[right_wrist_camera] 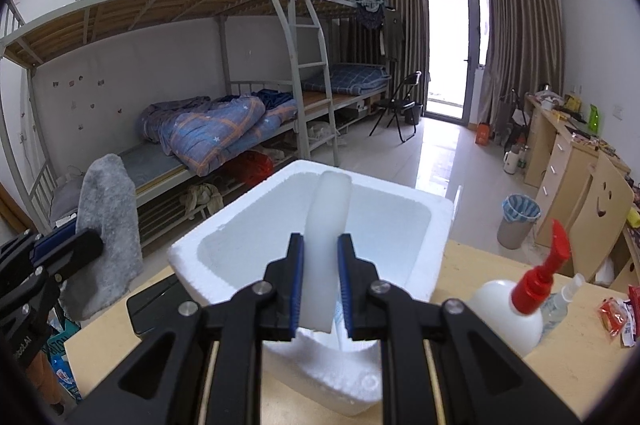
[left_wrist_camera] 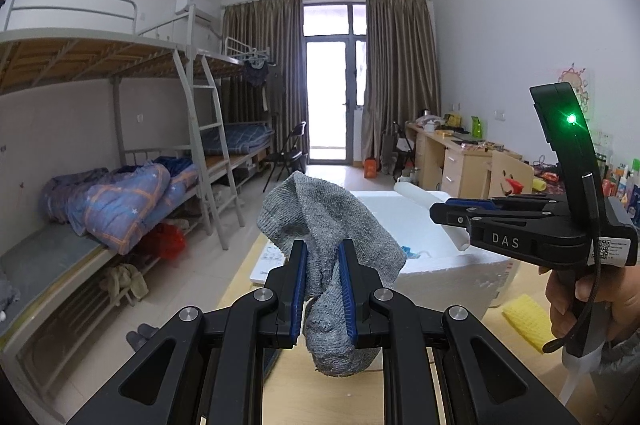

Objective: Organize soft objects
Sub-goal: 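Carry the sock and white tube in both grippers over the foam box, then lower the white tube into the foam box and open the right gripper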

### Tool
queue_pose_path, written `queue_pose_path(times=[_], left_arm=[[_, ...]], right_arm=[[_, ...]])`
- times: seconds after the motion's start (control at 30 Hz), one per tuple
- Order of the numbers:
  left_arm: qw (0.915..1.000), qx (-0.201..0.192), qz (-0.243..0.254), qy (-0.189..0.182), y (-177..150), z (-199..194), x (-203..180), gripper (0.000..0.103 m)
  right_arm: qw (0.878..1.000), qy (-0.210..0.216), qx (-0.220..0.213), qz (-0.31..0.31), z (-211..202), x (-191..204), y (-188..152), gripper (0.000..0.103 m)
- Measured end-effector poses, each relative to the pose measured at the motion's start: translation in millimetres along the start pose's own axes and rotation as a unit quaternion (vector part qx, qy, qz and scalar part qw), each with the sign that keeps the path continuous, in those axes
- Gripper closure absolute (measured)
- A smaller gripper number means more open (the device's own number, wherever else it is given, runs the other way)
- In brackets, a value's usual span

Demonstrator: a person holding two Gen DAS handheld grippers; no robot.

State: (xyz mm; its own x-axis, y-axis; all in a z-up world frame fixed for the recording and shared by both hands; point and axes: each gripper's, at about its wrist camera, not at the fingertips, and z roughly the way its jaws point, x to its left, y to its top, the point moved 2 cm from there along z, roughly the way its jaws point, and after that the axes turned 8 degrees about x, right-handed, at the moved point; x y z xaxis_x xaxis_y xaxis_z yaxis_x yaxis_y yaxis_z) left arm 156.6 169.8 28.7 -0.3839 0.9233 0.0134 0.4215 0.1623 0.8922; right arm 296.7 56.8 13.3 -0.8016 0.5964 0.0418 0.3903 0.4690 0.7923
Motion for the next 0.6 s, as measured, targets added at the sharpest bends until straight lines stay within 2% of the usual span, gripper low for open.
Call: queue_pose_path(times=[0.1, 0.2, 0.27, 0.33, 0.4, 0.6], left_arm=[[1.0, 0.004, -0.002, 0.0, 0.5, 3.2, 0.0, 0.085], [1.0, 0.004, -0.003, -0.001, 1.9, 4.0, -0.3, 0.085], [1.0, 0.004, -0.004, 0.0, 2.9, 4.4, 0.5, 0.085], [1.0, 0.003, -0.007, 0.0, 4.3, 4.8, 1.5, 0.085], [1.0, 0.003, -0.009, 0.001, 6.3, 4.9, 1.9, 0.085], [1.0, 0.0, -0.001, -0.003, 12.4, 6.0, -2.2, 0.085]], right_arm=[[1.0, 0.002, 0.006, 0.003, 3.9, -0.1, -1.1, 0.083], [1.0, 0.0, 0.012, 0.0, 6.0, 0.5, 1.9, 0.078], [1.0, -0.004, 0.011, 0.001, 5.1, 0.8, 3.5, 0.069], [1.0, -0.001, 0.005, -0.004, 1.7, 2.8, 4.2, 0.05], [1.0, -0.004, -0.005, -0.008, -3.1, 4.8, 5.0, 0.042], [1.0, -0.009, -0.026, -0.006, -20.8, 5.4, 5.5, 0.029]])
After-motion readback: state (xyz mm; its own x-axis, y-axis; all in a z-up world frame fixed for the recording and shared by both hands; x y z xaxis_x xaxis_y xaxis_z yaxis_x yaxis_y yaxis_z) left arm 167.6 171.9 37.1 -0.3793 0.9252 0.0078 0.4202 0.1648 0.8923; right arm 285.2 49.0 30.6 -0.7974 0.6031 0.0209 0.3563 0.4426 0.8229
